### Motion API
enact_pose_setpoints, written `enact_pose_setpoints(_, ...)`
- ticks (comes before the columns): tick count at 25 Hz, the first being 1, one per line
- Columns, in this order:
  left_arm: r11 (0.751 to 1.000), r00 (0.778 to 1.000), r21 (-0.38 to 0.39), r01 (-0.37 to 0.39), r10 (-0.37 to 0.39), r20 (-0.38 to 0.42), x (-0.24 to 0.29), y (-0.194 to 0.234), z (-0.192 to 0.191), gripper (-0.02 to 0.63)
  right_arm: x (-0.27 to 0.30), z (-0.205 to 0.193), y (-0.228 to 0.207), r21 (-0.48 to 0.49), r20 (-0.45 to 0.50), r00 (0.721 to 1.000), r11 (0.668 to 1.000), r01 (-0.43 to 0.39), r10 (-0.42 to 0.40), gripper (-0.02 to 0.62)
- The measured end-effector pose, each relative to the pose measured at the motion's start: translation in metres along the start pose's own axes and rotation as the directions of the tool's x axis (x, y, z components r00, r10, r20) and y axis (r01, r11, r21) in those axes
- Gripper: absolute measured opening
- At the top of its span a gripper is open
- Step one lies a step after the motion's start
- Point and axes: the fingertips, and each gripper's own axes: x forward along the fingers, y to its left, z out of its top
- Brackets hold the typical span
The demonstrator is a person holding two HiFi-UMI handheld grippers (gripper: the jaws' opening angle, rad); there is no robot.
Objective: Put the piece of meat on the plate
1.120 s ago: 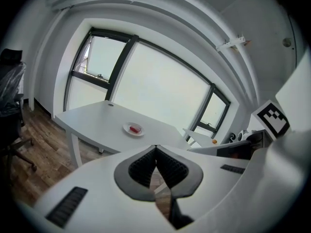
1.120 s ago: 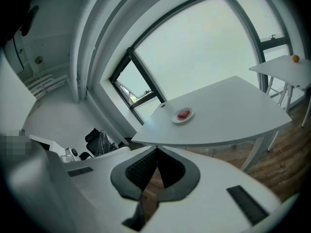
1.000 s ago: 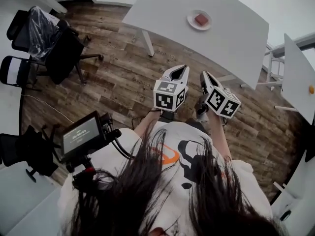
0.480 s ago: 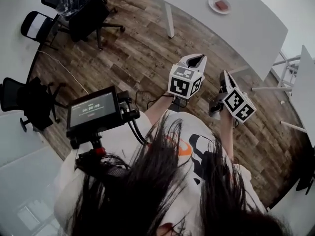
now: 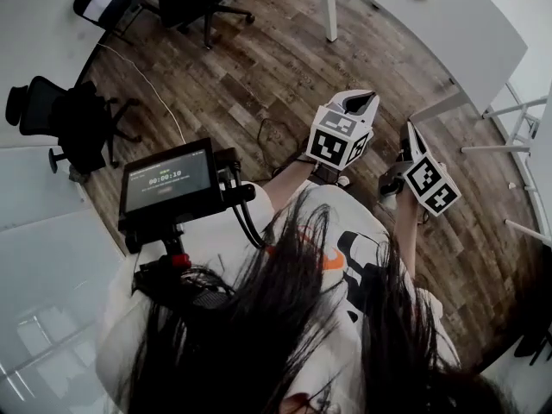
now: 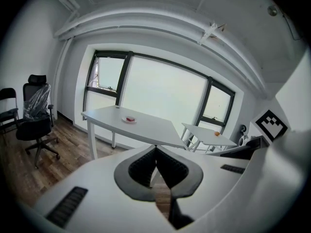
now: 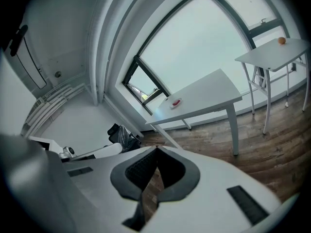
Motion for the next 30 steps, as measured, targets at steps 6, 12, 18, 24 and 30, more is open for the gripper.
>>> enact_pose_setpoints(6, 0.999, 0.999, 0.001, -0.043, 0.043, -0.008, -0.006, 0.015, -0.002, 0.005, 0.018, -0.013, 0.013, -0.002, -0.046, 0.998, 0.999, -0.048, 0.048, 0.006)
enact_pose_setpoints(12, 0.998, 0.998, -0.012, -0.054, 0.053, -0.038, -0.009, 0.015, -0.013, 0.005, 0.018, -0.02, 0.01, 0.007, -0.076, 0.996, 0.999, -0.045, 0.046, 0.006)
enact_pose_setpoints(18, 0.999, 0.998, -0.02, -0.045, 0.045, -0.036, -0.048, 0.017, -0.03, 0.005, -0.002, -0.043, 0.03, 0.004, -0.061, 0.998, 0.999, -0.035, 0.035, 0.006)
enact_pose_setpoints(24, 0.999, 1.0, -0.031, 0.011, -0.01, 0.005, -0.135, 0.045, -0.035, 0.005, -0.034, -0.098, 0.107, -0.031, -0.028, 1.0, 0.999, -0.007, 0.006, 0.006)
enact_pose_setpoints(30, 0.997, 0.998, -0.024, 0.069, -0.069, -0.006, -0.175, 0.058, -0.046, 0.005, -0.044, -0.133, 0.15, -0.028, -0.01, 1.0, 1.0, 0.011, -0.011, 0.006)
